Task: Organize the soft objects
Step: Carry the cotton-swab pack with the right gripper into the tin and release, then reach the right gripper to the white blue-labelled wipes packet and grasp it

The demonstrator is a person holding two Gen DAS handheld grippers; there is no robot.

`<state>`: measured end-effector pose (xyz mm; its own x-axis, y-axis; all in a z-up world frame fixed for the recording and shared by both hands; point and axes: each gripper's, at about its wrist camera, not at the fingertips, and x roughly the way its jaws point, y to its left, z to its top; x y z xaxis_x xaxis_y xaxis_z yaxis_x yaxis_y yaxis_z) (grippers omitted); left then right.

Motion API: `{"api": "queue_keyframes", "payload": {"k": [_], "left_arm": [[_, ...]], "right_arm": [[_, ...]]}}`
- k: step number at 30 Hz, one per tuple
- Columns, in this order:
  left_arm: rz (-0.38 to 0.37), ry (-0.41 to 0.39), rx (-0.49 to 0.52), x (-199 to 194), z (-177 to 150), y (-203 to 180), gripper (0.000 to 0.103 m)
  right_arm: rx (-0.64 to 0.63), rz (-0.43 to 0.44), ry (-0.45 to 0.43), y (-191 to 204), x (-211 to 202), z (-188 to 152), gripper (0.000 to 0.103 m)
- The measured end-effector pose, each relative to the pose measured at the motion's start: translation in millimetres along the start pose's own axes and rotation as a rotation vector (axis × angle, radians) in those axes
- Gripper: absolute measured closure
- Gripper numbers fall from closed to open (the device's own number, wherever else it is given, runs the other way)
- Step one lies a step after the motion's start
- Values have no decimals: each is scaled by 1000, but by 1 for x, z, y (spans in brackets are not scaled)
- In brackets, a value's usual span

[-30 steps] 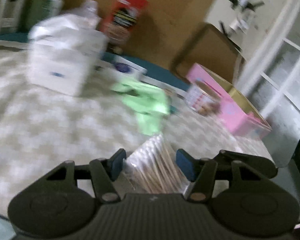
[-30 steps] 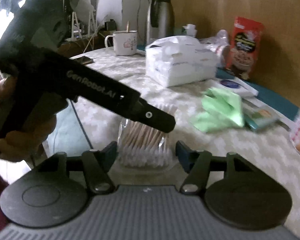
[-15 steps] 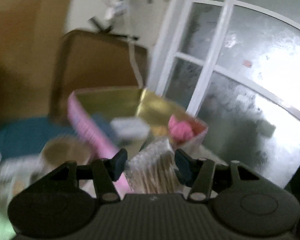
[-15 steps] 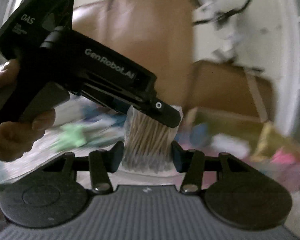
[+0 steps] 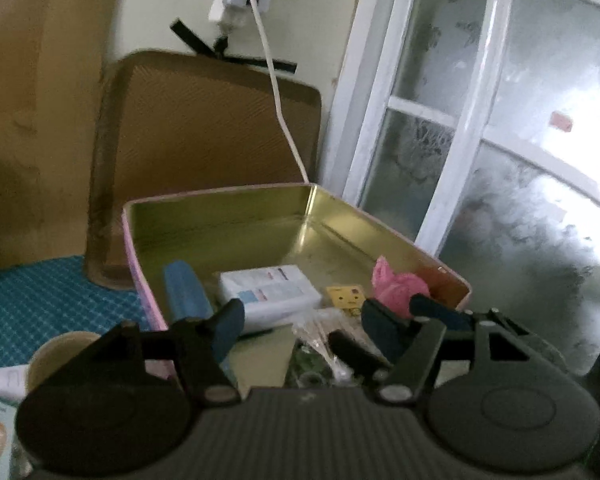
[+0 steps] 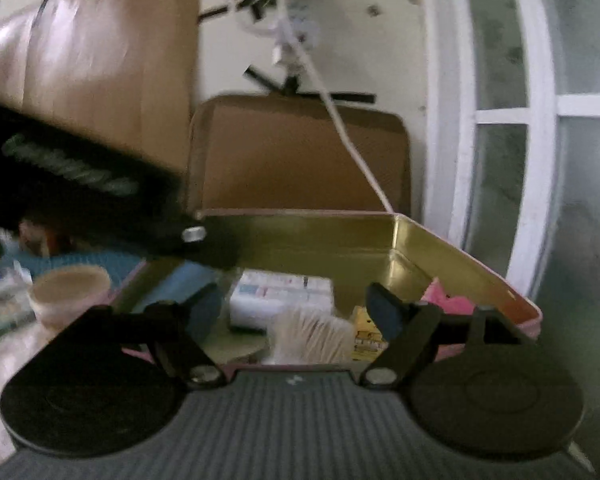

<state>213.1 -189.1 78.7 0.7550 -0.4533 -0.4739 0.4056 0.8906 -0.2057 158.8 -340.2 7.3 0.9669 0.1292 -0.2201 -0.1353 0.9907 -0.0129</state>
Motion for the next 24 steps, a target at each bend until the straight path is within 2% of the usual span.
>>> {"api": "queue_keyframes", "payload": {"k": [3, 5, 6, 8, 10, 12, 15, 19, 21, 24], "left_arm": [[-45, -52, -8, -31, 1, 0, 37], [-65, -83, -1, -59, -5, 3, 37], [-68, -97, 2, -72, -9, 6, 37], [-61, -119, 5, -96, -21, 15, 37], [-48, -128, -10, -118, -36, 29, 37], [-16, -124, -43, -139, -54, 49, 37], [94, -82, -83, -162, -83, 84, 37], [272, -11, -164, -183, -120, 139, 37], [378, 15, -195, -193, -136, 166, 37], [443, 26, -262, -207, -153, 198, 38]], "right_arm": [[50, -29, -61, -1, -24, 4, 27], [84, -36, -114, -3, -34, 11, 44], [107, -29, -138, -3, -41, 14, 49], [159, 8, -170, -3, -52, 21, 68], [197, 63, -183, 5, -58, 26, 76], [225, 133, -175, 18, -64, 28, 76], [230, 267, -121, 47, -66, 26, 76], [173, 464, 33, 106, -54, 17, 76], [122, 531, 109, 140, -46, 12, 75], [36, 602, 186, 188, -29, 10, 75]]}}
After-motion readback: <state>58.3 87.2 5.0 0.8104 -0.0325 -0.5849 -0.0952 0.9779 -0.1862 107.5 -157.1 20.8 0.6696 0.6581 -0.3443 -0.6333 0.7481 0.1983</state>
